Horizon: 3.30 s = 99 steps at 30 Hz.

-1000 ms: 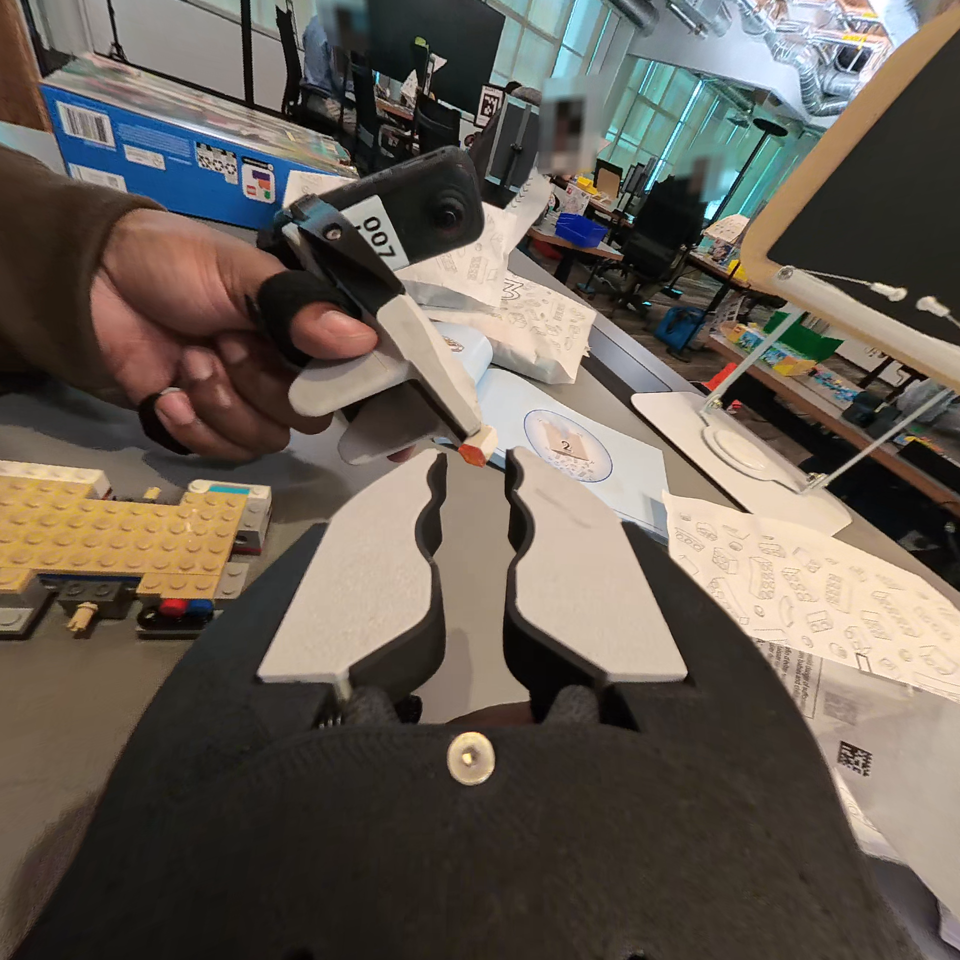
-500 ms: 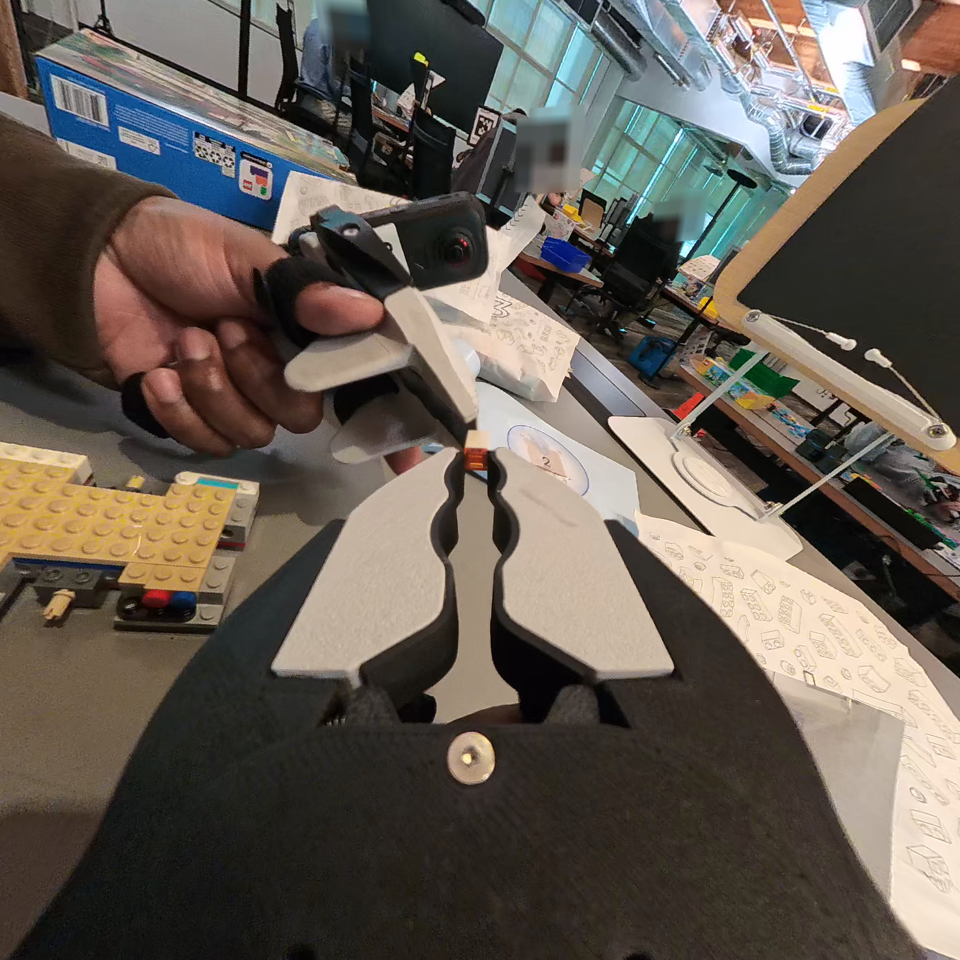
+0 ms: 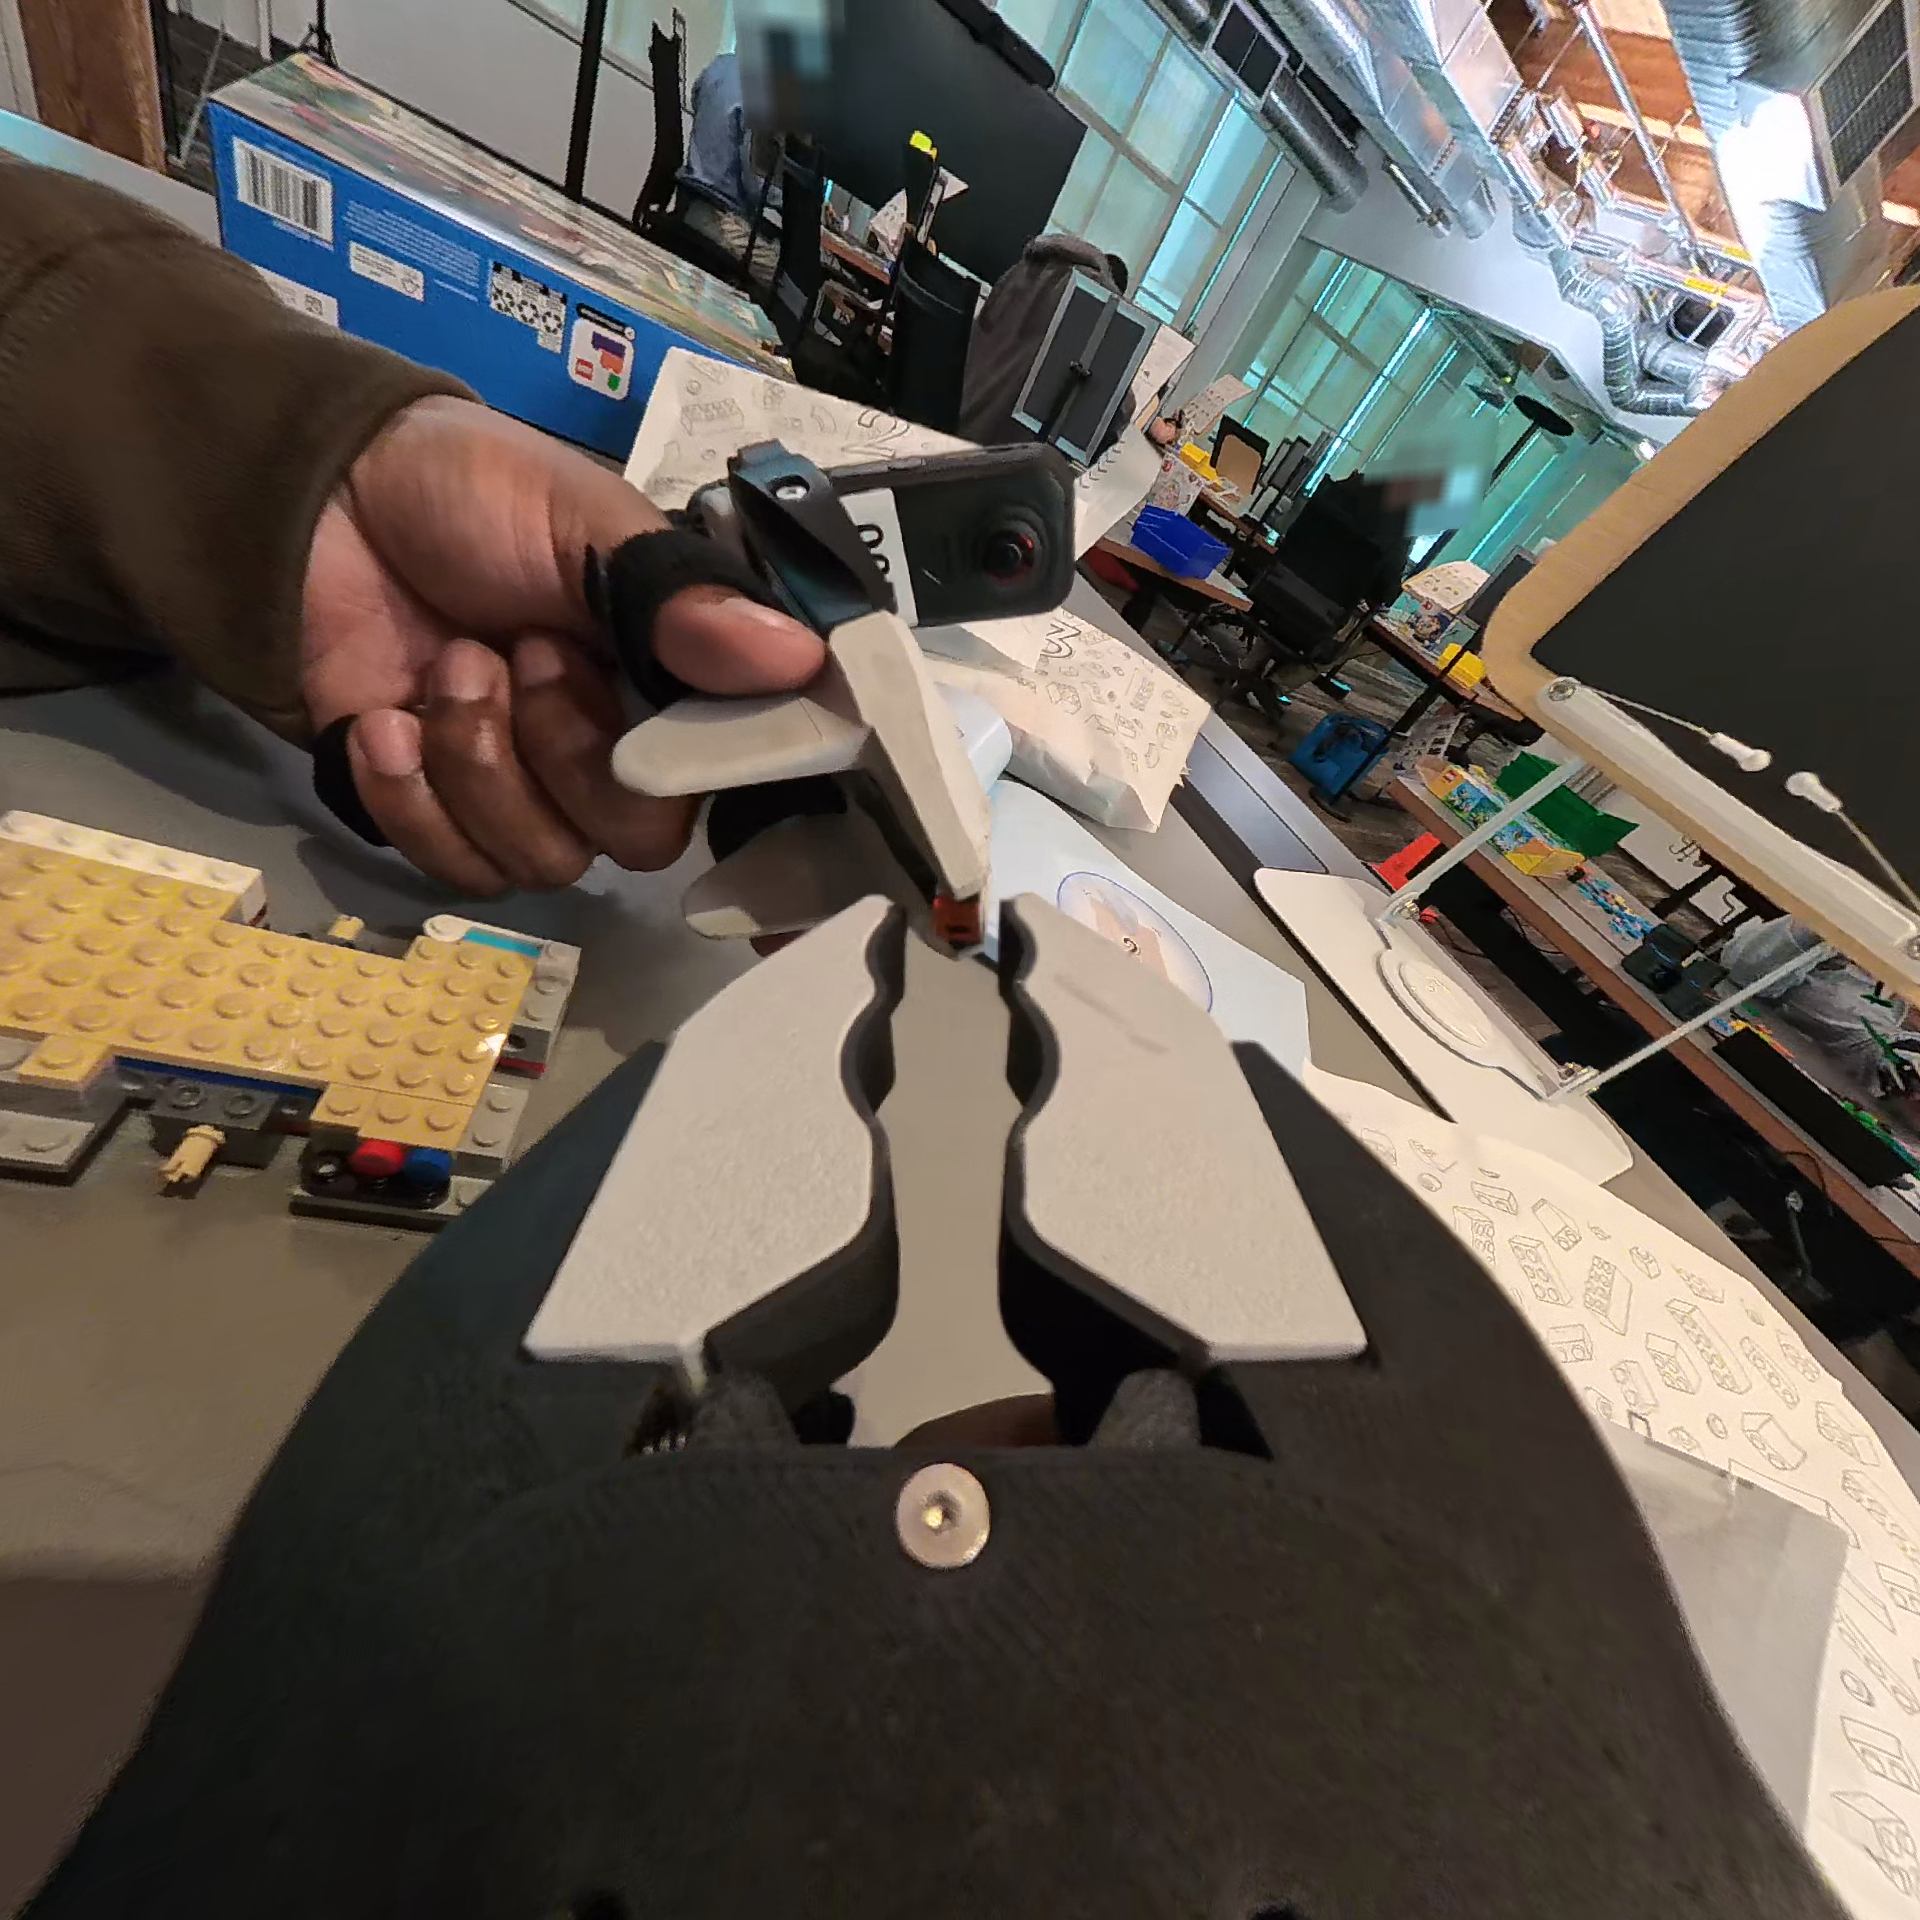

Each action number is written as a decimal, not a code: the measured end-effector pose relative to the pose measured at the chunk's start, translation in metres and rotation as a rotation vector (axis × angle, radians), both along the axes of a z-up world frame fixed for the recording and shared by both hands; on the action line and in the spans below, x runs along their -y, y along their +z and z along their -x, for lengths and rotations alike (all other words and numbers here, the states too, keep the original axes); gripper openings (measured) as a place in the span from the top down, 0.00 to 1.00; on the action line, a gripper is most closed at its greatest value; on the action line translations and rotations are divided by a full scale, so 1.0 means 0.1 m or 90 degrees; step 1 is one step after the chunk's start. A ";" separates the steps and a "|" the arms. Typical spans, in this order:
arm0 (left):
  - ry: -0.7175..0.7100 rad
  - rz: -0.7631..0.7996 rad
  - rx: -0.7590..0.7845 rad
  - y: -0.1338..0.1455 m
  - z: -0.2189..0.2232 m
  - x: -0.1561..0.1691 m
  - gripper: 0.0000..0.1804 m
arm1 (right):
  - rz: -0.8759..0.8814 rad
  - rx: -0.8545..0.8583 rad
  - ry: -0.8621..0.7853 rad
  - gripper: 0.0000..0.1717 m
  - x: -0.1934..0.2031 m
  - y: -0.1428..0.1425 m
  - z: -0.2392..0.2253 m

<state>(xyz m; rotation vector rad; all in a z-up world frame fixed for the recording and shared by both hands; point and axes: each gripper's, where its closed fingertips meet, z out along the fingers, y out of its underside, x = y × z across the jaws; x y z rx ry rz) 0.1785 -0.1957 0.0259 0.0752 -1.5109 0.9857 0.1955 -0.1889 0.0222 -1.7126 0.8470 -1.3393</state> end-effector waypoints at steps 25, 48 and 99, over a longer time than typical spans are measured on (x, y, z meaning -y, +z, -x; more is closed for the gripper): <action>-0.066 0.011 0.047 -0.06 0.05 -0.10 0.96 | 0.074 0.003 0.012 0.95 -0.05 -0.04 0.02; 0.040 0.061 0.165 0.05 -0.37 -0.11 0.96 | 0.036 0.032 -0.063 0.95 0.13 0.08 0.16; -0.031 0.127 0.461 0.17 -0.22 0.23 0.84 | -0.163 -0.376 0.093 0.70 -0.54 -0.49 0.55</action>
